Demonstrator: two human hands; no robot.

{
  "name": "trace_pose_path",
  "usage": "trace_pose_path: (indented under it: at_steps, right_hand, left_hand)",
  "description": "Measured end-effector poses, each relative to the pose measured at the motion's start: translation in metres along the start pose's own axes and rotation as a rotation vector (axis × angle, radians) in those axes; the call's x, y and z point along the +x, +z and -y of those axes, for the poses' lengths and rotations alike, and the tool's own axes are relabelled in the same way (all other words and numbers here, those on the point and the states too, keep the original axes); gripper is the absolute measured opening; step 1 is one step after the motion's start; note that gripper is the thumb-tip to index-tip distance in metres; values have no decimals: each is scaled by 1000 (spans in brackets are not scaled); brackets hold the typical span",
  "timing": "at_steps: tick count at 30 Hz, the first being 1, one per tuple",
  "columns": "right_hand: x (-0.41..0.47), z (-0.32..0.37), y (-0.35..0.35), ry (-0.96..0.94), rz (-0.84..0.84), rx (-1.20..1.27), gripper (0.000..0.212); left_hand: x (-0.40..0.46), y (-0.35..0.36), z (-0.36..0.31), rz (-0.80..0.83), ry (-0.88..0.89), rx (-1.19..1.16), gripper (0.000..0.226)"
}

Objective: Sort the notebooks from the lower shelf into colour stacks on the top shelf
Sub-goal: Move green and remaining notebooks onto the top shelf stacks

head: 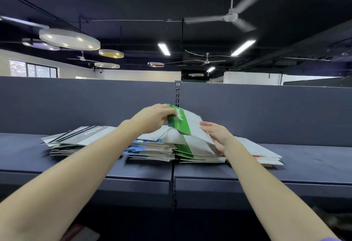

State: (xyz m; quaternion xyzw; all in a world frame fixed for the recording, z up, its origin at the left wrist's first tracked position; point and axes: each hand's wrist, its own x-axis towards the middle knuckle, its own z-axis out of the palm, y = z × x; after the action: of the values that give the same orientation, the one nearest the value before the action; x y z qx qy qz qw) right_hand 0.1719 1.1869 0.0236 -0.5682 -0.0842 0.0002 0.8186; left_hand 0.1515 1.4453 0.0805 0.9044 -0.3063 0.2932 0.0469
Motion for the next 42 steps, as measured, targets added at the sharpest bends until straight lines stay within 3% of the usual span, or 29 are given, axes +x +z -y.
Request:
trace_pose_path:
  at_steps: [6,11,16,21,27,32,37,42]
  right_hand:
    - [13,-15,11,-93,-82,-105,24]
    - [20,-20,19,-133,-105,-86,37]
    - [28,-18,24,-58,-52,-112,43]
    - [37,-27,25,-87,-149,-330,28]
    - [47,-31,25,-85,-219,-459,29]
    - [43,-23,9,-240,-415,-929,24]
    - [38,-31,8,-263,-447,-1315,17]
    - [31,-27,3,-280,-562,-1486,21]
  left_hand:
    - [-12,34,7,-59,-341,-420,54]
    - [-1,35,6,-174,-632,-639,35]
    - [16,39,16,-227,-886,-914,26]
    - [16,43,14,-332,-833,-994,31]
    - [14,46,7,-395,-704,-1050,24]
    - [16,48,20,-425,-794,-1054,28]
    - [15,49,22,-394,-800,-1035,43]
    - [10,47,25,-376,-826,-1018,41]
